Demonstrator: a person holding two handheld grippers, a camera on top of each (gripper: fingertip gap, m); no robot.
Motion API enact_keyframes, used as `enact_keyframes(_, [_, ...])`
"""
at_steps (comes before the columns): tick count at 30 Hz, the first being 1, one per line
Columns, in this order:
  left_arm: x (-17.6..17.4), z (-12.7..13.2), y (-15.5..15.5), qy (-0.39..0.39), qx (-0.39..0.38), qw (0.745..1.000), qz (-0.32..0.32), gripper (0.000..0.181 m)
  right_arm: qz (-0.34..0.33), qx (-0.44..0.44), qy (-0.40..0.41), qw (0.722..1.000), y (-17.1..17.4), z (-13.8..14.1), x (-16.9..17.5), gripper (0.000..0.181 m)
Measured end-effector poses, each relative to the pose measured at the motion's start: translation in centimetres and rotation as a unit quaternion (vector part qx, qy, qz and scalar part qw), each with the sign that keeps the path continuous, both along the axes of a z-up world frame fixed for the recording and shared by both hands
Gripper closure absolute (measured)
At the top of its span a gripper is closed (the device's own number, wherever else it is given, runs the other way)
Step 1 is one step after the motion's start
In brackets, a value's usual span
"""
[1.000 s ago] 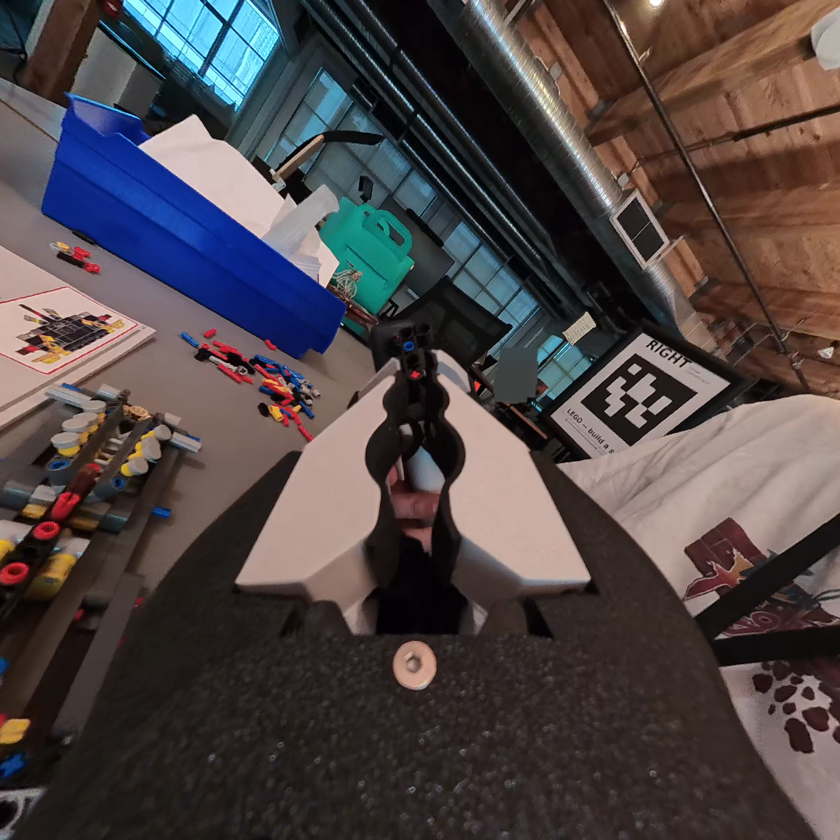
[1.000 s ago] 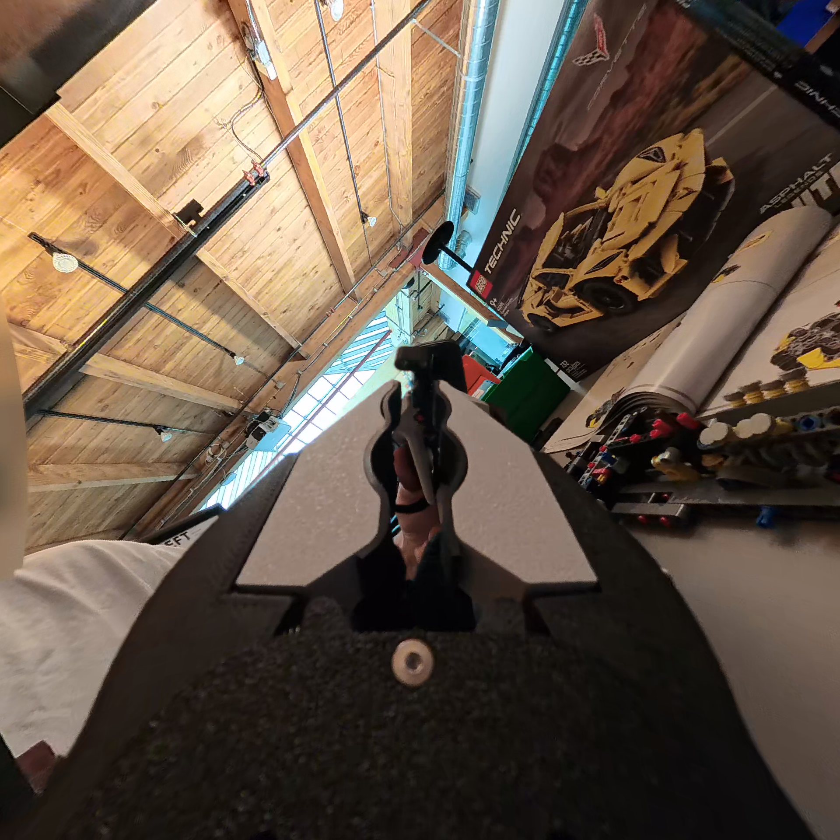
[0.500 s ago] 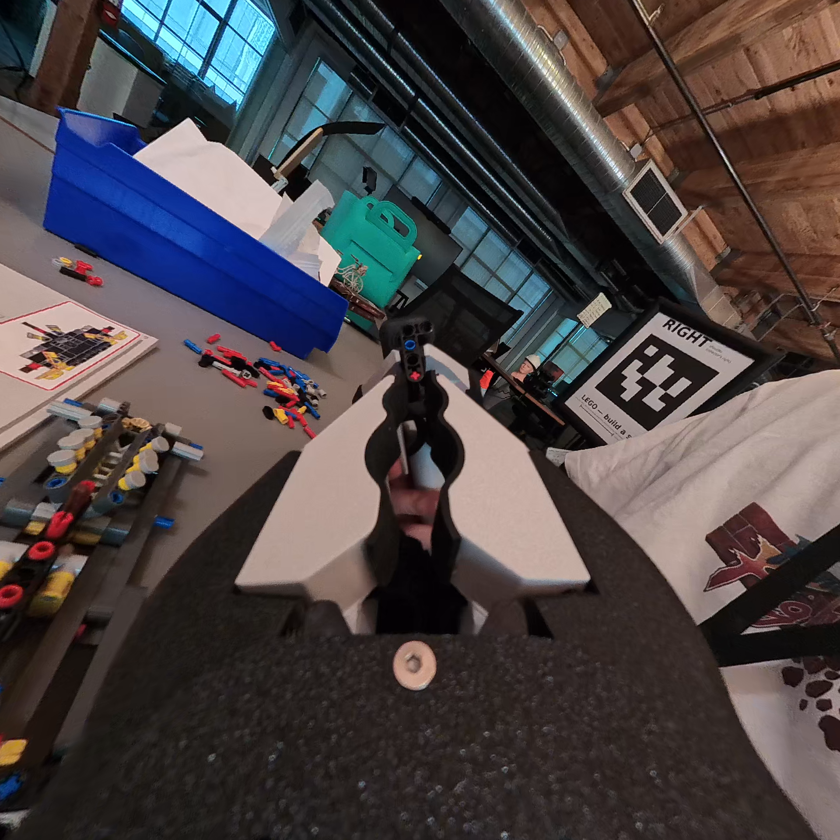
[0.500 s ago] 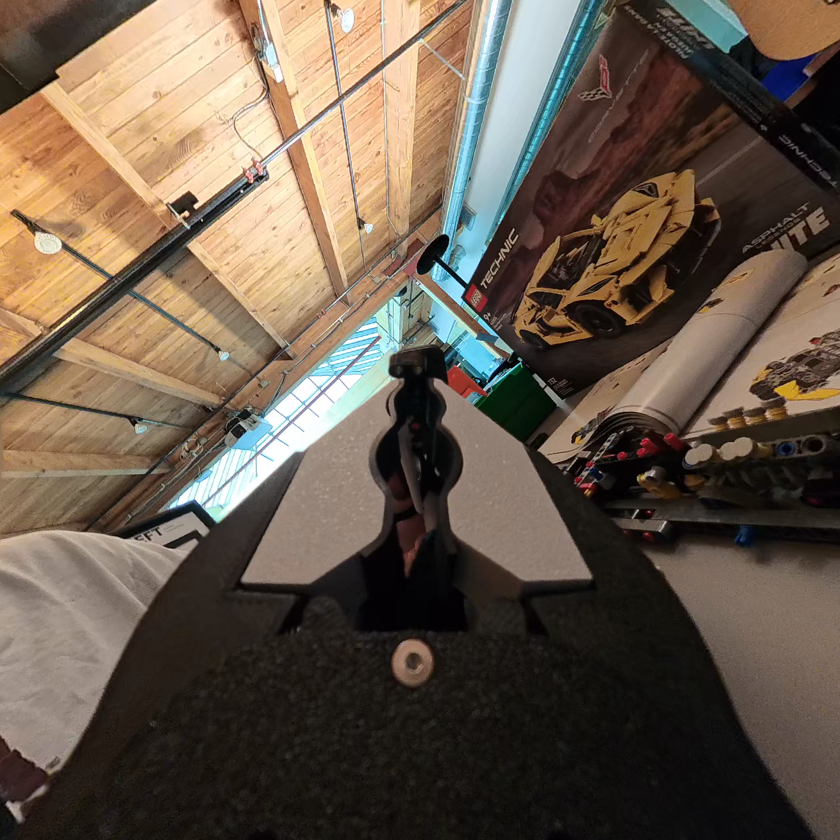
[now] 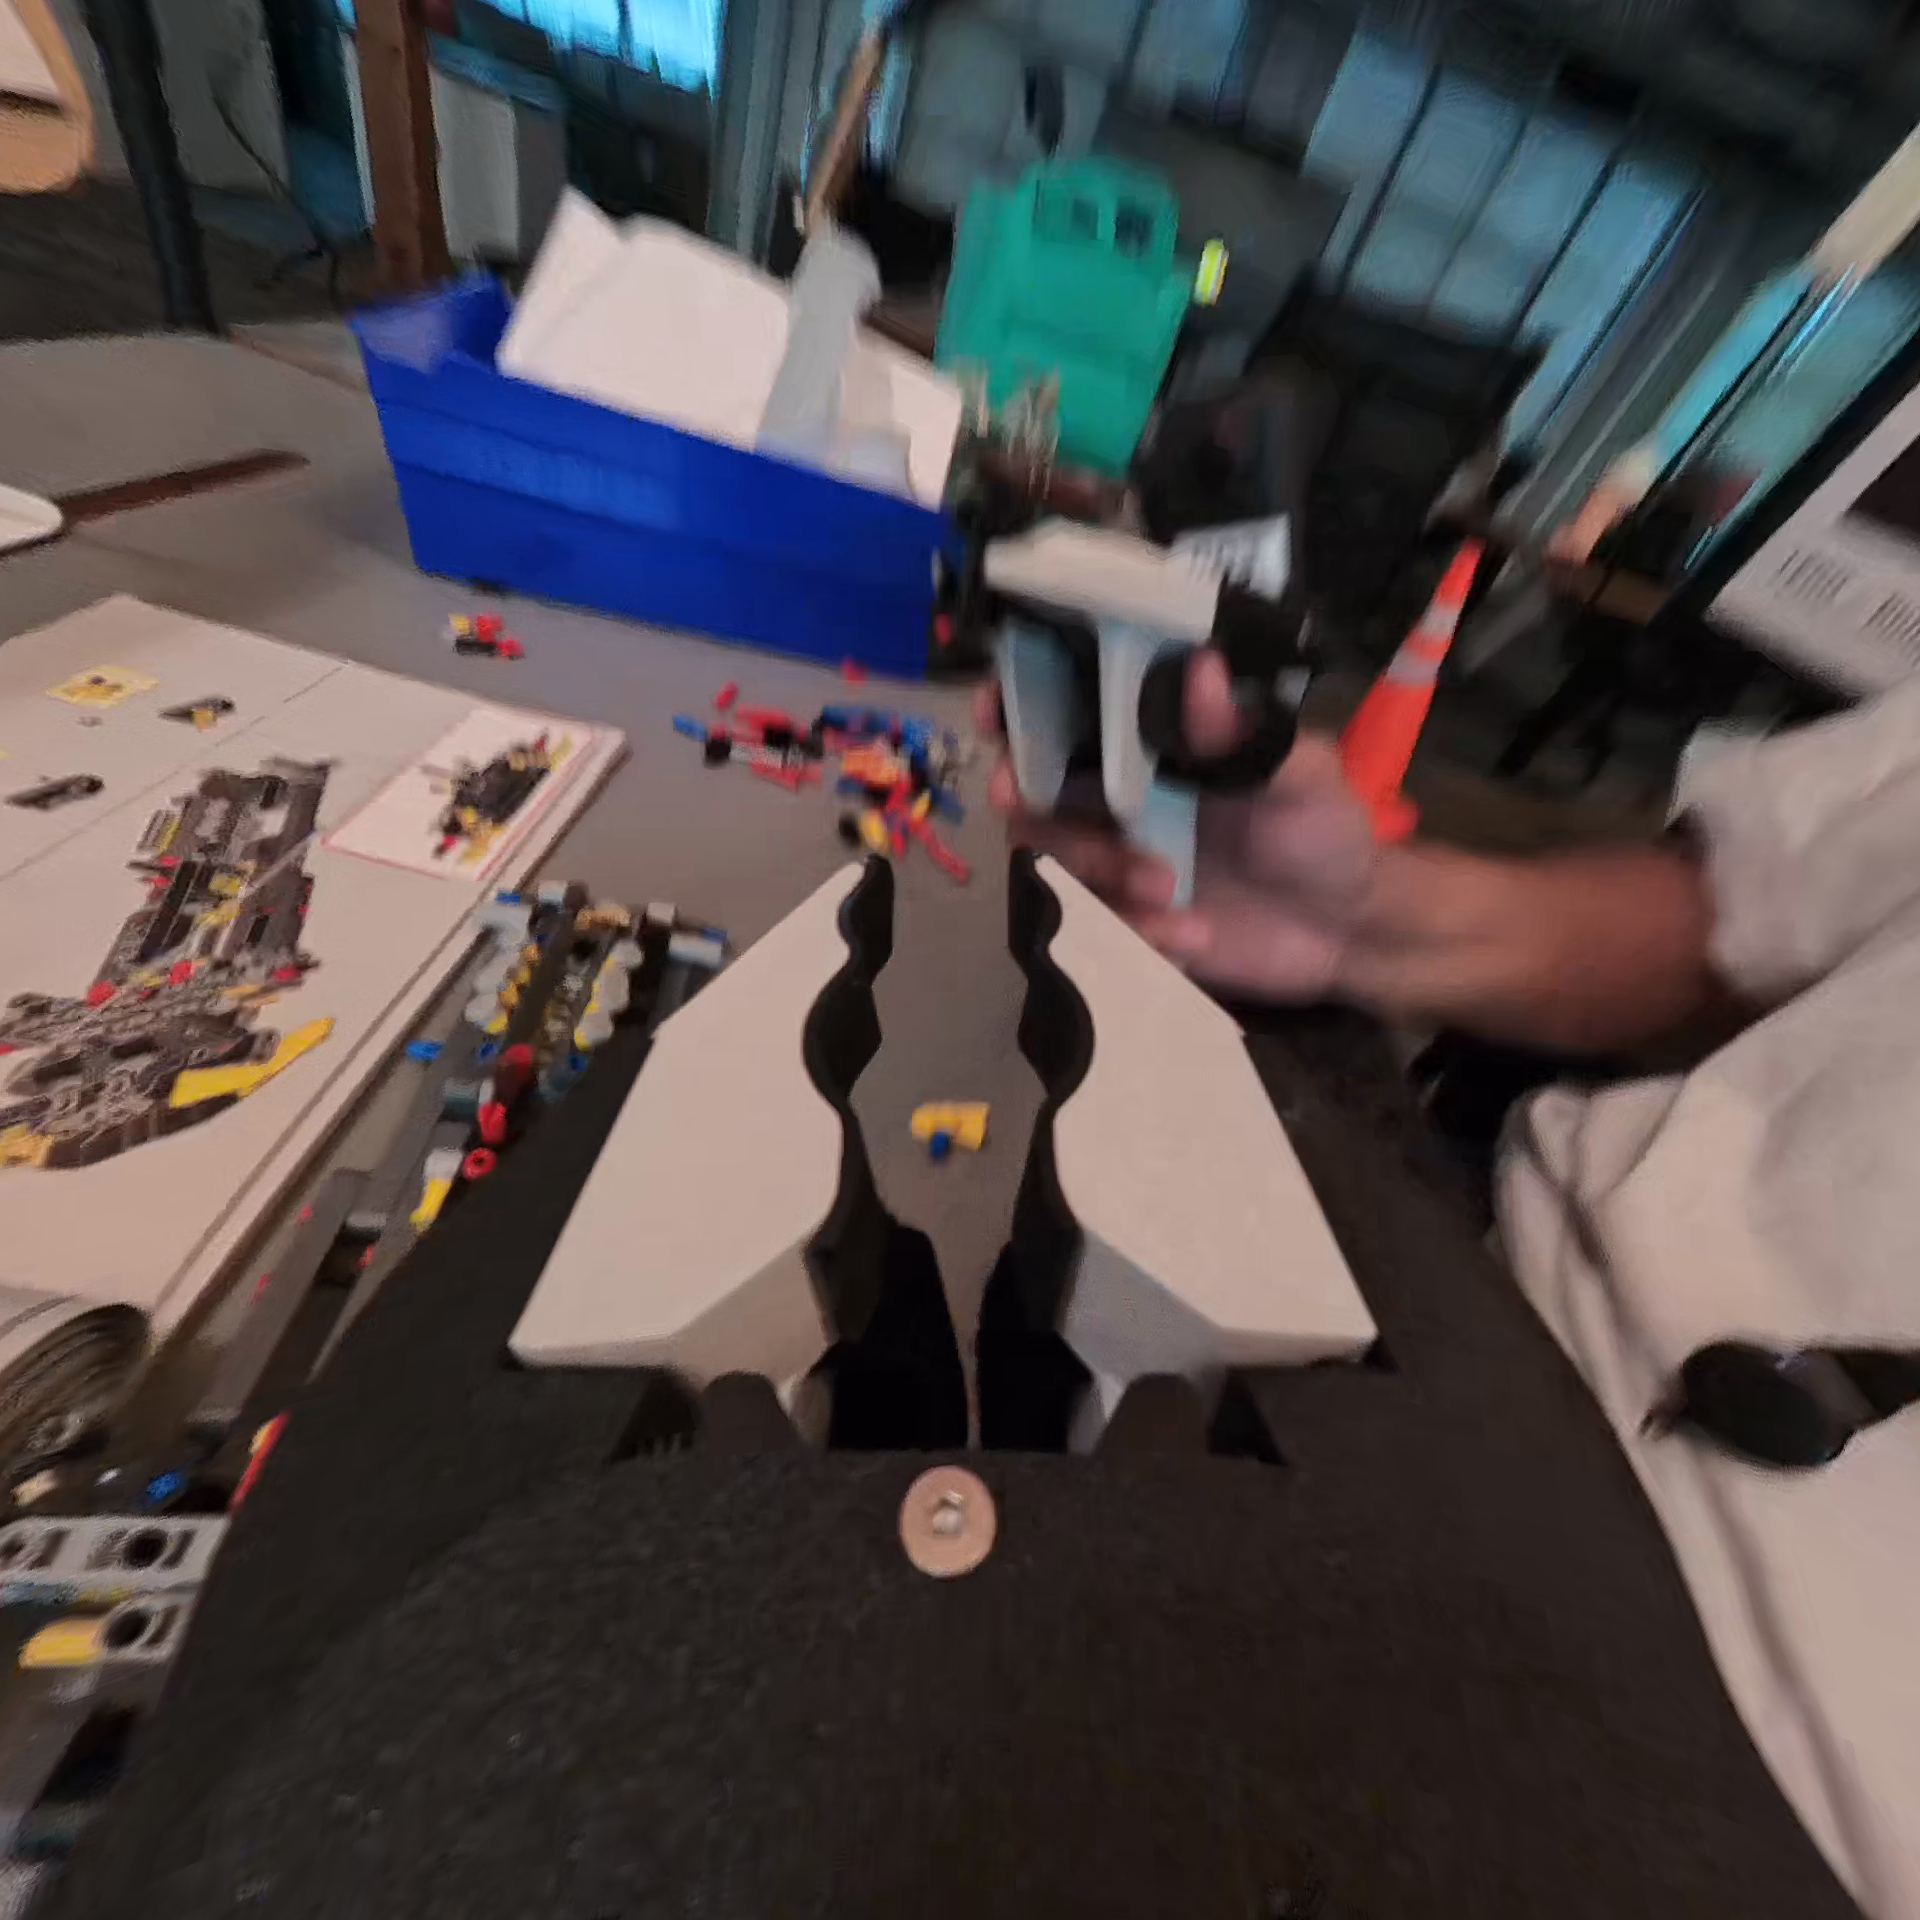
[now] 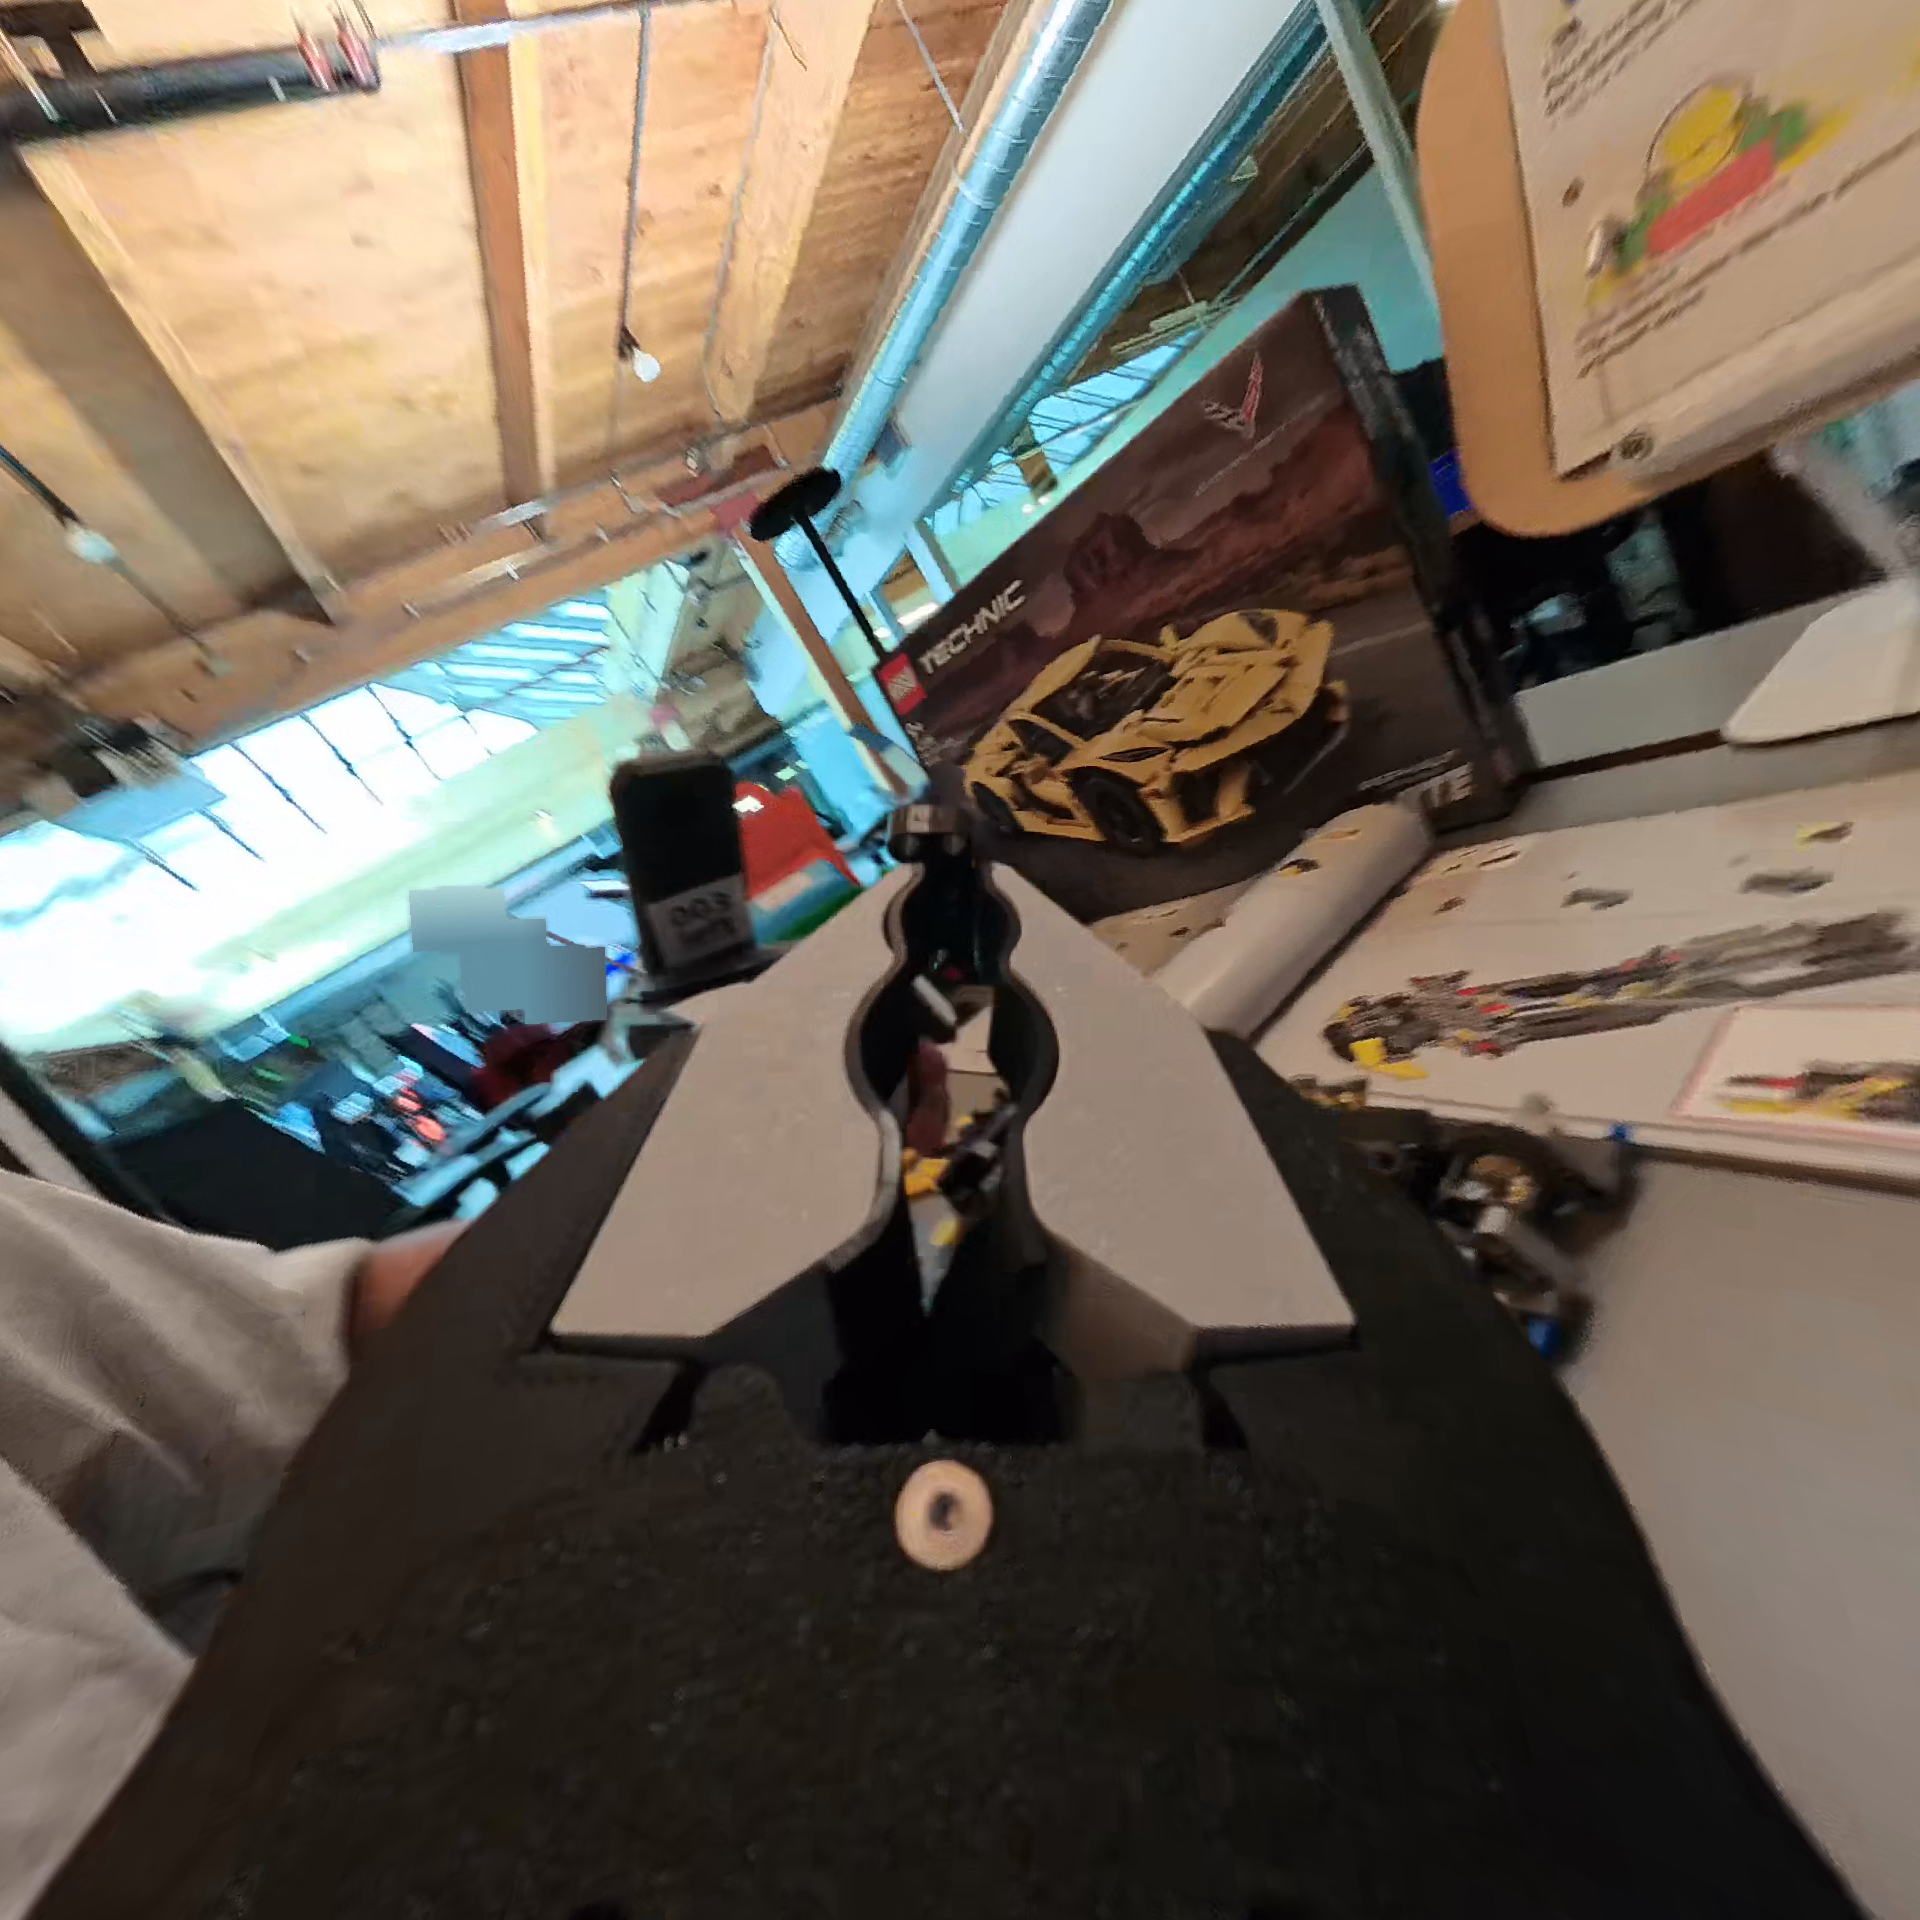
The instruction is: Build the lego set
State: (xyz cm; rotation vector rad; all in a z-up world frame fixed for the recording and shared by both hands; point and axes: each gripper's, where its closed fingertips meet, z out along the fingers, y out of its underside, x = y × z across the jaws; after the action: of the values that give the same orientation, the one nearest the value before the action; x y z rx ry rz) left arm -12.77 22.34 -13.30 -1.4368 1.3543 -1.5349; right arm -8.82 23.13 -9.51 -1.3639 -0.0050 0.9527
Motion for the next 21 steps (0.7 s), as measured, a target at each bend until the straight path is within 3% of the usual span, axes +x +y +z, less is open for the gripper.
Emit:
enact_keyframes(2, [-0.1, -3.4, -1.4, 0.101, 0.081, 0.991, -0.031, 0.159, -0.028, 0.009, -0.08, 0.996, -0.1, -0.1, 0.4, 0.175])
enact_keyframes(4, [-0.3, -6.8, -2.9, 0.187, 0.162, 0.967, -0.064, 0.157, -0.061, 0.022, -0.153, 0.986, -0.3, -0.5, 0.8, 0.175])
enact_keyframes(7, [-0.2, -9.3, -4.3, 0.23, 0.21, 0.947, -0.08, 0.158, -0.069, 0.027, -0.163, 0.984, -0.6, -0.6, 1.0, 0.175])
enact_keyframes(9, [0.0, -10.2, -5.0, 0.248, 0.197, 0.944, -0.095, 0.157, -0.064, 0.021, -0.148, 0.987, -0.5, -0.7, 1.2, 0.175])
enact_keyframes(15, [1.3, -11.1, -4.5, 0.277, 0.25, 0.925, -0.068, 0.158, -0.05, 0.0, -0.088, 0.995, -0.4, -0.8, 2.0, 0.175])
enact_keyframes(21, [1.8, -11.7, -3.9, 0.296, 0.296, 0.906, -0.056, 0.165, -0.043, -0.003, -0.079, 0.996, -0.4, -0.9, 2.0, 0.175])
